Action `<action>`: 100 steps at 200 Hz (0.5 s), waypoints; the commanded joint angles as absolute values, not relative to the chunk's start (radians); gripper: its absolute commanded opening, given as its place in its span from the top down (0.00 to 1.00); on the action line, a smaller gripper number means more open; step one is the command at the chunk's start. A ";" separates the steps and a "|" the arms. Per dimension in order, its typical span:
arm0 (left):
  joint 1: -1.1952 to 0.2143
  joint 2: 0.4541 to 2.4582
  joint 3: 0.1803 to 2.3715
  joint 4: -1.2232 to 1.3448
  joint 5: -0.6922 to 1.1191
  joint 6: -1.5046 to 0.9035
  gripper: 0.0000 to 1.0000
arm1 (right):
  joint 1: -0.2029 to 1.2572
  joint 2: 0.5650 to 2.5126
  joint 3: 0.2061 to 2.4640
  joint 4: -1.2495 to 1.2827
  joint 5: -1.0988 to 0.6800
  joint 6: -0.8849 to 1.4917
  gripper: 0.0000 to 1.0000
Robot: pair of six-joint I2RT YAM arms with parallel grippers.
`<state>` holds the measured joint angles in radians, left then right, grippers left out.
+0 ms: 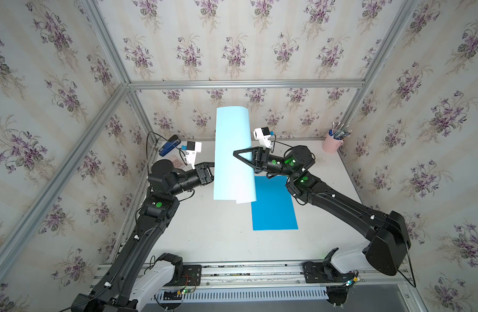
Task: Fold the rectangular paper in half along the long edge
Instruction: Fold the paper.
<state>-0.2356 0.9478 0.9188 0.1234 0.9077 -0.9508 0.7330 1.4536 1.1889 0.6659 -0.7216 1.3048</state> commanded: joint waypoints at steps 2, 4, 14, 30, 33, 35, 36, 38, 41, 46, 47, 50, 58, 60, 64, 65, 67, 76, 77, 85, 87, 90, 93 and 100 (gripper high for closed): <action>-0.252 0.948 0.936 0.102 0.882 -0.919 0.68 | 0.732 1.462 1.201 0.632 -0.713 1.264 0.58; -0.253 0.948 0.938 0.101 0.882 -0.918 0.68 | 0.732 1.463 1.201 0.631 -0.713 1.263 0.58; -0.260 0.948 0.944 0.089 0.876 -0.911 0.68 | 0.732 1.466 1.201 0.628 -0.713 1.259 0.58; -0.267 0.946 0.956 0.067 0.871 -0.899 0.68 | 0.732 1.466 1.198 0.615 -0.709 1.244 0.58; -0.267 0.946 0.957 0.065 0.871 -0.899 0.68 | 0.733 1.466 1.197 0.611 -0.707 1.240 0.58; -0.267 0.945 0.959 0.064 0.872 -0.898 0.68 | 0.732 1.465 1.197 0.610 -0.707 1.238 0.58; -0.267 0.945 0.959 0.063 0.871 -0.898 0.68 | 0.732 1.464 1.197 0.610 -0.707 1.237 0.58; -0.267 0.945 0.960 0.061 0.871 -0.897 0.68 | 0.731 1.465 1.197 0.608 -0.705 1.235 0.58; -0.267 0.945 0.961 0.057 0.870 -0.896 0.67 | 0.730 1.465 1.196 0.605 -0.706 1.233 0.58; -0.267 0.943 0.965 0.049 0.870 -0.892 0.67 | 0.729 1.464 1.195 0.599 -0.705 1.228 0.58; -0.268 0.943 0.967 0.047 0.869 -0.892 0.67 | 0.729 1.463 1.195 0.598 -0.704 1.228 0.58; -0.268 0.942 0.969 0.040 0.869 -0.889 0.67 | 0.729 1.462 1.194 0.596 -0.704 1.226 0.58; -0.272 0.940 0.976 0.024 0.866 -0.880 0.67 | 0.727 1.459 1.192 0.587 -0.700 1.216 0.58; -0.272 0.939 0.977 0.021 0.866 -0.878 0.67 | 0.726 1.459 1.192 0.582 -0.698 1.214 0.58; -0.272 0.937 0.978 0.017 0.865 -0.876 0.67 | 0.726 1.457 1.191 0.577 -0.697 1.211 0.58; -0.273 0.936 0.979 0.016 0.866 -0.876 0.67 | 0.725 1.457 1.191 0.576 -0.697 1.210 0.58; -0.273 0.935 0.980 0.014 0.866 -0.875 0.67 | 0.724 1.456 1.190 0.574 -0.695 1.208 0.58; -0.274 0.930 0.985 -0.006 0.860 -0.865 0.67 | 0.721 1.453 1.188 0.569 -0.691 1.205 0.58; -0.274 0.930 0.986 -0.009 0.860 -0.864 0.67 | 0.722 1.453 1.188 0.569 -0.691 1.204 0.58; -0.276 0.926 0.989 -0.025 0.856 -0.855 0.67 | 0.720 1.451 1.188 0.562 -0.688 1.200 0.58; -0.278 0.926 0.989 -0.030 0.854 -0.853 0.67 | 0.719 1.450 1.189 0.560 -0.687 1.199 0.58; -0.278 0.923 0.990 -0.035 0.853 -0.850 0.67 | 0.721 1.449 1.189 0.556 -0.685 1.195 0.58; -0.279 0.922 0.989 -0.040 0.852 -0.847 0.67 | 0.718 1.448 1.189 0.553 -0.683 1.193 0.58; -0.279 0.915 0.988 -0.047 0.849 -0.844 0.67 | 0.718 1.444 1.190 0.545 -0.679 1.187 0.58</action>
<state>-0.2752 0.9287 0.9810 -0.0067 0.8631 -0.8856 0.7204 1.4586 1.1866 0.5621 -0.6949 1.2236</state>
